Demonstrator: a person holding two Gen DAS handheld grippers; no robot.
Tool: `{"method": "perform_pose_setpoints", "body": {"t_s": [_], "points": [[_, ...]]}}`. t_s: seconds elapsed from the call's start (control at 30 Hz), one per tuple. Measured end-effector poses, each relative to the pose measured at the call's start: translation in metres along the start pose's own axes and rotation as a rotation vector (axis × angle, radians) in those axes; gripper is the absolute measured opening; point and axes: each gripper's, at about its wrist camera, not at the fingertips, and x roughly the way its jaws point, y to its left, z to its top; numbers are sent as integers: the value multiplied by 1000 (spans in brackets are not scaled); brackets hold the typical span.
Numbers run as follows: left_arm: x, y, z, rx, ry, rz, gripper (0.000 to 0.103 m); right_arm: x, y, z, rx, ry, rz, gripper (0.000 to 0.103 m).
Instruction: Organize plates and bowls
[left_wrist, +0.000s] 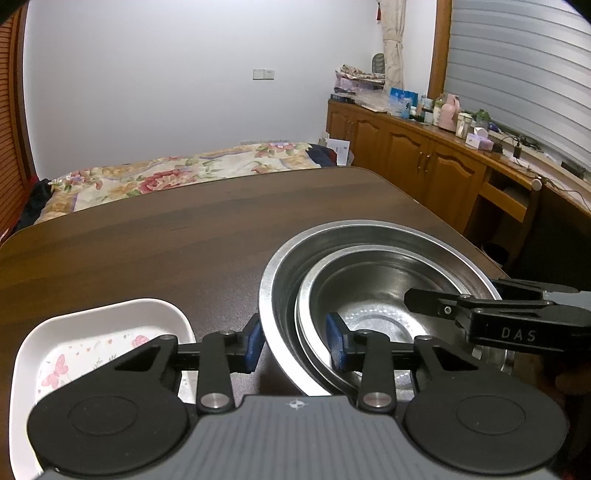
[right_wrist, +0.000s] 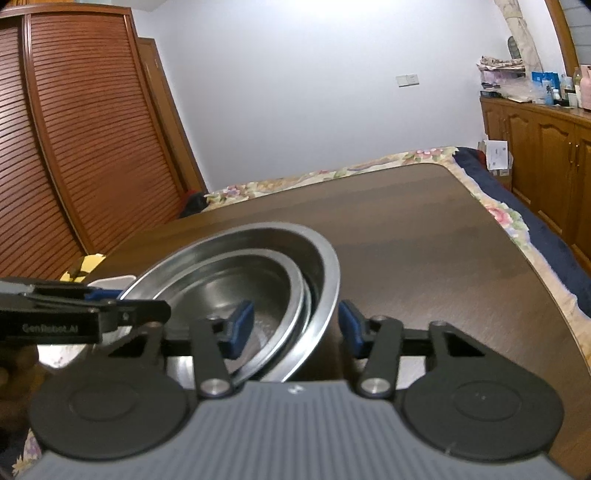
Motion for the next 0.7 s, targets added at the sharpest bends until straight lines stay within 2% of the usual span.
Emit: {"method": "perform_pose_setpoints", "body": {"t_s": [0.13, 0.27, 0.47, 0.6, 0.7], "points": [[-2, -1, -1, -4, -1, -6, 36, 1, 2, -2, -5, 1, 9, 37], [-7, 0, 1, -16, -8, -19, 36, -3, 8, -1, -41, -23, -22, 37], [-14, 6, 9, -26, -27, -3, 35, -8, 10, 13, -37, -42, 7, 34], [-14, 6, 10, -19, -34, 1, 34, -2, 8, 12, -31, -26, -25, 24], [-11, 6, 7, -7, -32, 9, 32, 3, 4, 8, -11, -8, -20, 23]]}}
